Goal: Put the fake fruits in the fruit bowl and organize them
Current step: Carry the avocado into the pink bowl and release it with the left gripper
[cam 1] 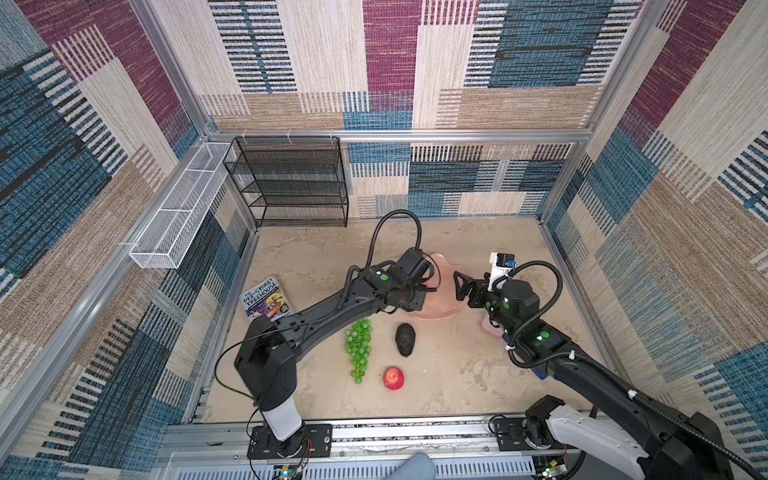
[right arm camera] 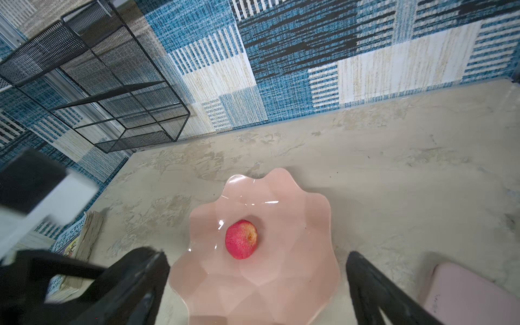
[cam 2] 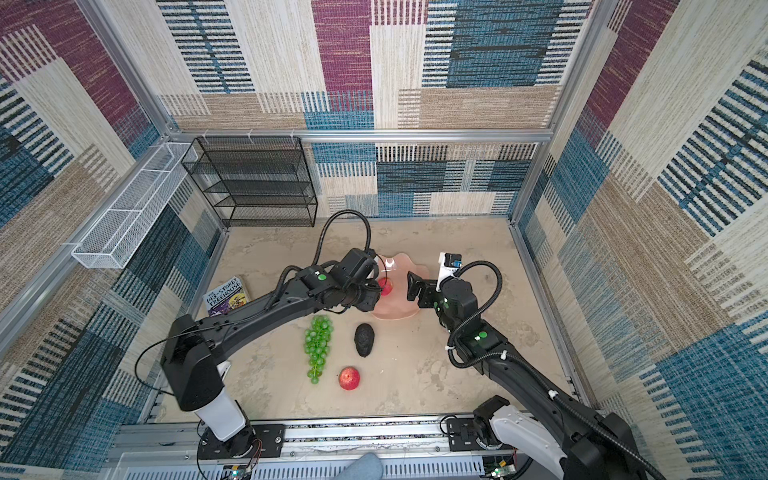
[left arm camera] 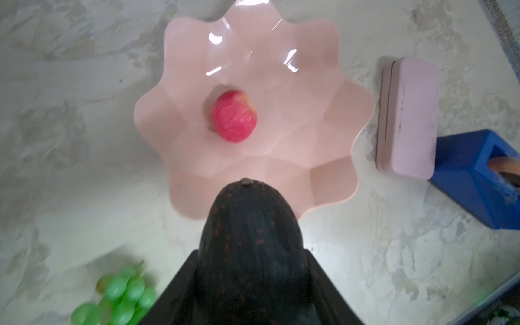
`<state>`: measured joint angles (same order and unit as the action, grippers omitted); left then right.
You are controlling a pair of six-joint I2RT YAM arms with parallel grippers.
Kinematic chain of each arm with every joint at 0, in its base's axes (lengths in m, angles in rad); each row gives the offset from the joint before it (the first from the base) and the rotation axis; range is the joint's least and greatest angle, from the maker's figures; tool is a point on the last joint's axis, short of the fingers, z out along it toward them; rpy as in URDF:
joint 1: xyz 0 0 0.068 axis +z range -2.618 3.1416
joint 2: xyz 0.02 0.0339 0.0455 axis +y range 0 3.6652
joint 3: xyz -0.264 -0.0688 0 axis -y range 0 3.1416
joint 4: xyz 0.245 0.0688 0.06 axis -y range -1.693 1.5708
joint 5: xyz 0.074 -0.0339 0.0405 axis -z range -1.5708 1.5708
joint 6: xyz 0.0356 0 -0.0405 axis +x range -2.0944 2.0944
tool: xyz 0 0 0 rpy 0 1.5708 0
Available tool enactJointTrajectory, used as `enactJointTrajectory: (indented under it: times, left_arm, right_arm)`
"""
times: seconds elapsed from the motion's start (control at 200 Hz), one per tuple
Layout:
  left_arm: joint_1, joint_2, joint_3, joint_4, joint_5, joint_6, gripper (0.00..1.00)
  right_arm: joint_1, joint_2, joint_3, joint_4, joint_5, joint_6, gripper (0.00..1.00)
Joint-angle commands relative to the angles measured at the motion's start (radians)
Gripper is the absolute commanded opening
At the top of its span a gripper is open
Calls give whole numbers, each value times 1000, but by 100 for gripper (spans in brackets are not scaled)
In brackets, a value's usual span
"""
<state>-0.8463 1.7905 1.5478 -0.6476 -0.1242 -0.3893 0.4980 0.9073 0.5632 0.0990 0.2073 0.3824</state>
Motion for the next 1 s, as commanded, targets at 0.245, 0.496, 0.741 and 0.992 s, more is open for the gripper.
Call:
enactJointTrajectory:
  times: [0.245, 0.496, 0.741, 0.992]
  left_arm:
    - [0, 334, 339, -21, 41, 102, 45]
    - [4, 532, 509, -79, 0, 101, 46]
    - [25, 616, 558, -109, 13, 60, 60]
    - [29, 548, 573, -110, 45, 35, 70]
  right_arm:
    - [1, -243, -92, -77, 105, 45, 100]
    - [2, -283, -108, -110, 106, 55, 100]
    - [1, -272, -69, -135, 104, 19, 100]
    - [1, -282, -47, -153, 127, -6, 100]
